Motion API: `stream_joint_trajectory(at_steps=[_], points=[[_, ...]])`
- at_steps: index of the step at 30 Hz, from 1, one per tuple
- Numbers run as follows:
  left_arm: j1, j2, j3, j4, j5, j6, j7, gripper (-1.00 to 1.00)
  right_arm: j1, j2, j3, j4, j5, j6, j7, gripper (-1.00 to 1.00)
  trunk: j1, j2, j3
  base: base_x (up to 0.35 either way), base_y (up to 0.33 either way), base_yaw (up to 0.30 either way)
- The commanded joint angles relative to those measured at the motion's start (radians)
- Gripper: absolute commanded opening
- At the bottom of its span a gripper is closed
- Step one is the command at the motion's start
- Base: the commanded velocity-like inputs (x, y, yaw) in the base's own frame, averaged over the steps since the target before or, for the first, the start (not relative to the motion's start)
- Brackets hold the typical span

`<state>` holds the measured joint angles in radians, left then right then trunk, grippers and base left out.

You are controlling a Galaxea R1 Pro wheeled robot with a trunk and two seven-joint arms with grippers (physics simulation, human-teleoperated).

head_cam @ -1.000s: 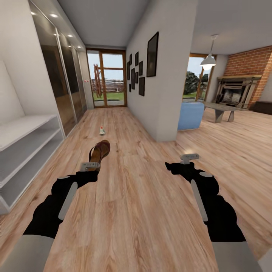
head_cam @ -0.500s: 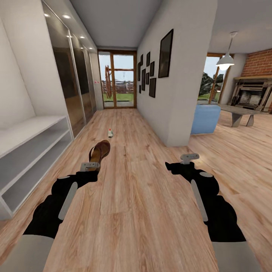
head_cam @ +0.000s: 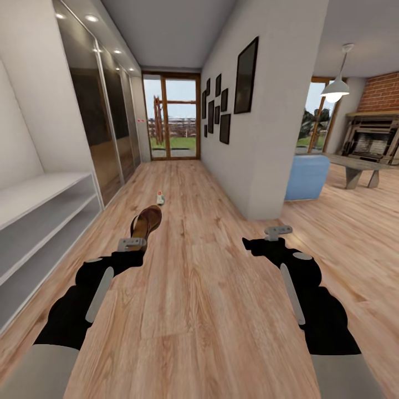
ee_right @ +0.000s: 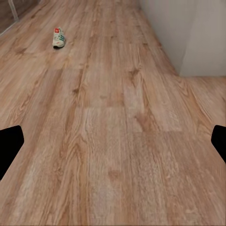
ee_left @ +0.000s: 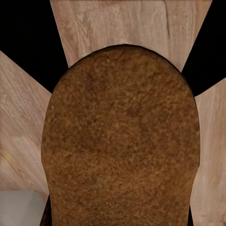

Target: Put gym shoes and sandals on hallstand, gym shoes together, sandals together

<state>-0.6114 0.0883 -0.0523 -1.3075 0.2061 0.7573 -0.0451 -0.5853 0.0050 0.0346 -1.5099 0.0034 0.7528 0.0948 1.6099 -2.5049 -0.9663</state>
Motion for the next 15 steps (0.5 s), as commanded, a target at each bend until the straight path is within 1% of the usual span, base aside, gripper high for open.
stream_joint_trajectory(at_steps=[1,12,15], points=[[-0.001,0.001,-0.001,-0.001,0.003,0.005,-0.001,-1.00,-0.001,0.000,-0.002,-0.001,0.001,0.005,0.004,1.00,0.000,0.000,-0.001,0.349,0.000,0.000],[-0.001,0.001,-0.001,-0.001,0.004,0.005,-0.001,-1.00,-0.001,-0.002,-0.004,-0.001,-0.005,0.005,0.009,1.00,0.000,0.000,-0.001,0.349,0.000,0.000],[-0.001,0.001,-0.001,-0.001,0.003,0.005,-0.001,-1.00,-0.001,-0.002,-0.004,-0.001,-0.002,0.005,0.007,1.00,0.000,0.000,-0.001,0.349,0.000,0.000]])
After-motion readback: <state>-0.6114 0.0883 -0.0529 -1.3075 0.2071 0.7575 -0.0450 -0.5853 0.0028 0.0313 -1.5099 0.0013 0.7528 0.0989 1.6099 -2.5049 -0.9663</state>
